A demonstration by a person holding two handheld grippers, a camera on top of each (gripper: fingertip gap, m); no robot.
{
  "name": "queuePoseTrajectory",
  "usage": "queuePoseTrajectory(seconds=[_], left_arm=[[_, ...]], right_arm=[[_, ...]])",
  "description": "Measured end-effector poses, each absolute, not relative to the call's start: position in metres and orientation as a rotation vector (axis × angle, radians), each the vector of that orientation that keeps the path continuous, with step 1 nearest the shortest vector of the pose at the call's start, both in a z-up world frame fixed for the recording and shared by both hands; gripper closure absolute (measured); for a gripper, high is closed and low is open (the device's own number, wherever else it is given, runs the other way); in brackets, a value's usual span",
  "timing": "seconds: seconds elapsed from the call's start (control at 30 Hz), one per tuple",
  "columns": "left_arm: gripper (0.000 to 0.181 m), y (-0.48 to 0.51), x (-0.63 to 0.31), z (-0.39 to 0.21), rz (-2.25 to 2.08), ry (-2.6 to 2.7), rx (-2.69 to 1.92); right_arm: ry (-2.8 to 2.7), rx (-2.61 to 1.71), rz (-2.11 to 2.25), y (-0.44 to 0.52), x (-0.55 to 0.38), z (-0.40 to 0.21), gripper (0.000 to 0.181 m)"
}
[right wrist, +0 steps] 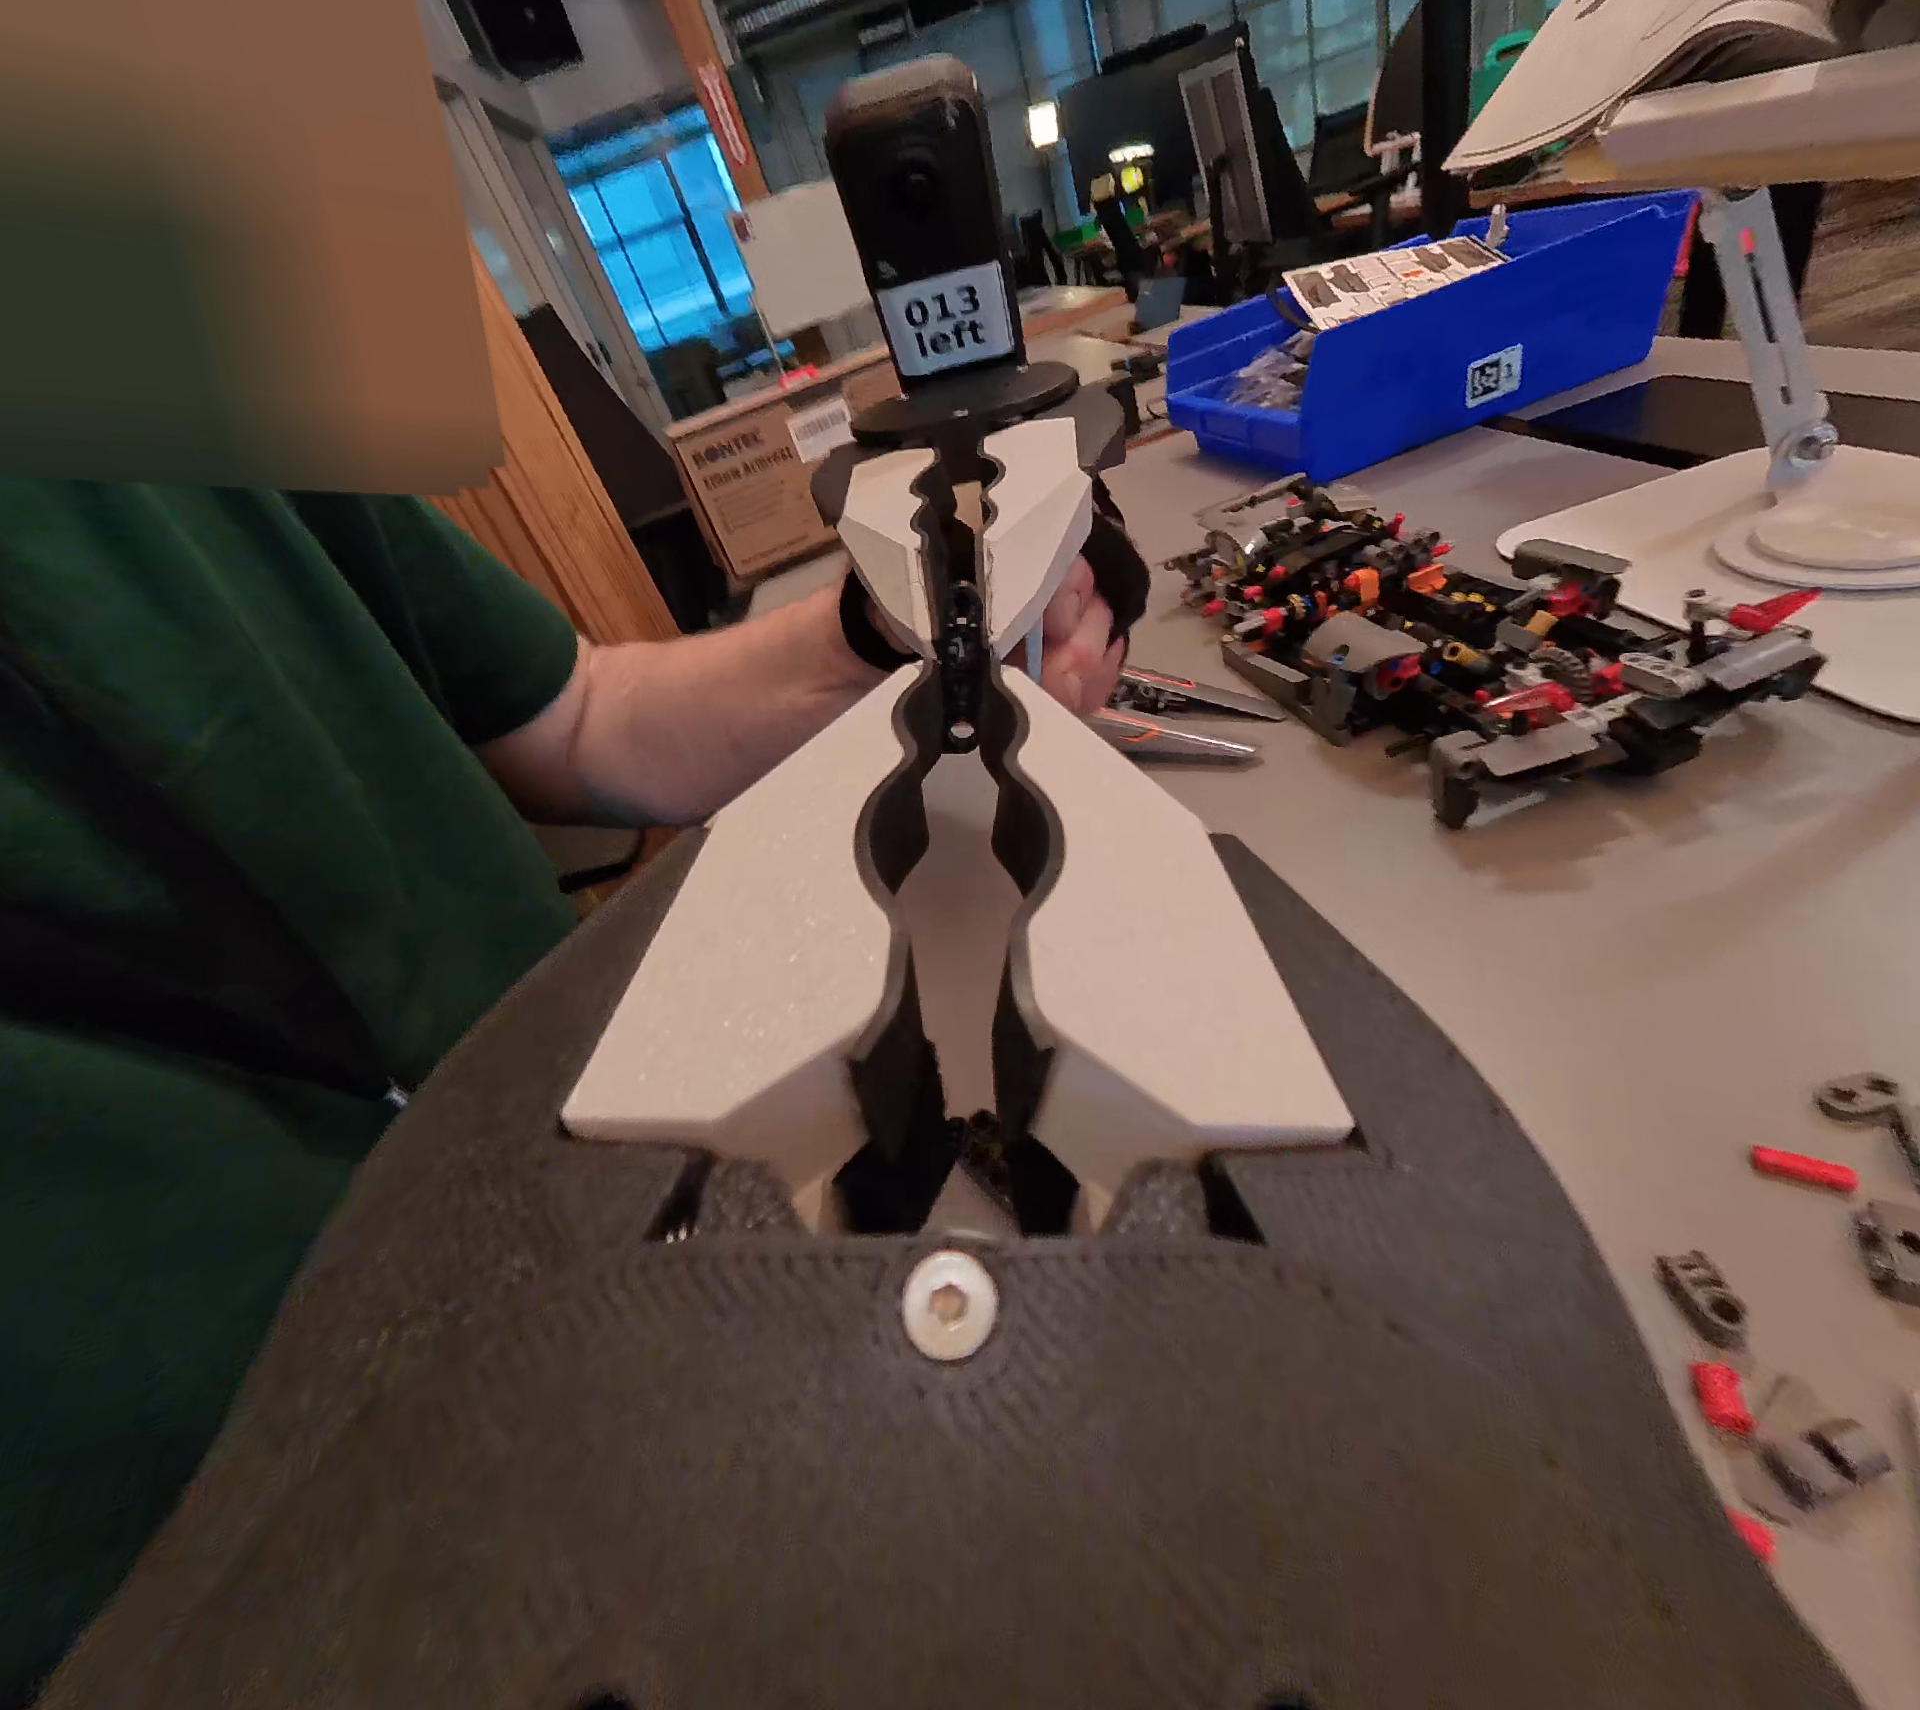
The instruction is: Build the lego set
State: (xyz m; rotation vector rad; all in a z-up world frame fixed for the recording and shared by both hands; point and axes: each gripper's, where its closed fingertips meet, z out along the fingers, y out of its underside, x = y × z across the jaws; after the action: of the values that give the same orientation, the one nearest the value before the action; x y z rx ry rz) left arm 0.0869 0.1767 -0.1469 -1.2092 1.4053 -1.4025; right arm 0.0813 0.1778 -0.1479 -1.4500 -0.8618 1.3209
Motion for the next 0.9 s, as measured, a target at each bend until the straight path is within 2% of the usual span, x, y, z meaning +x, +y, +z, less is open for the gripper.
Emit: queuePoseTrajectory(seconds=[0.2, 0.3, 0.5, 0.7, 0.9], left_arm=[[0.176, 0.173, 0.091, -0.153, -1.38, 1.443, -1.207], [0.177, 0.21, 0.054, -0.13, -1.41, 1.254, -1.21], [0.176, 0.195, 0.083, -0.168, -1.262, 1.468, -1.302], [0.176, 0.201, 0.081, -0.165, -1.348, 1.401, -1.314], [0.176, 0.201, 0.079, -0.17, -1.358, 1.411, -1.304]], right_arm=[[-0.867, -1.45, 1.32, 0.173, 0.09, -0.152, 0.176], [-0.706, -1.433, 1.322, 0.186, 0.141, -0.143, 0.177], [-0.734, -1.492, 1.397, 0.182, 0.133, -0.158, 0.176], [-0.751, -1.543, 1.436, 0.179, 0.13, -0.16, 0.176], [-1.095, -1.906, 0.918, 0.173, 0.123, -0.232, 0.176]])
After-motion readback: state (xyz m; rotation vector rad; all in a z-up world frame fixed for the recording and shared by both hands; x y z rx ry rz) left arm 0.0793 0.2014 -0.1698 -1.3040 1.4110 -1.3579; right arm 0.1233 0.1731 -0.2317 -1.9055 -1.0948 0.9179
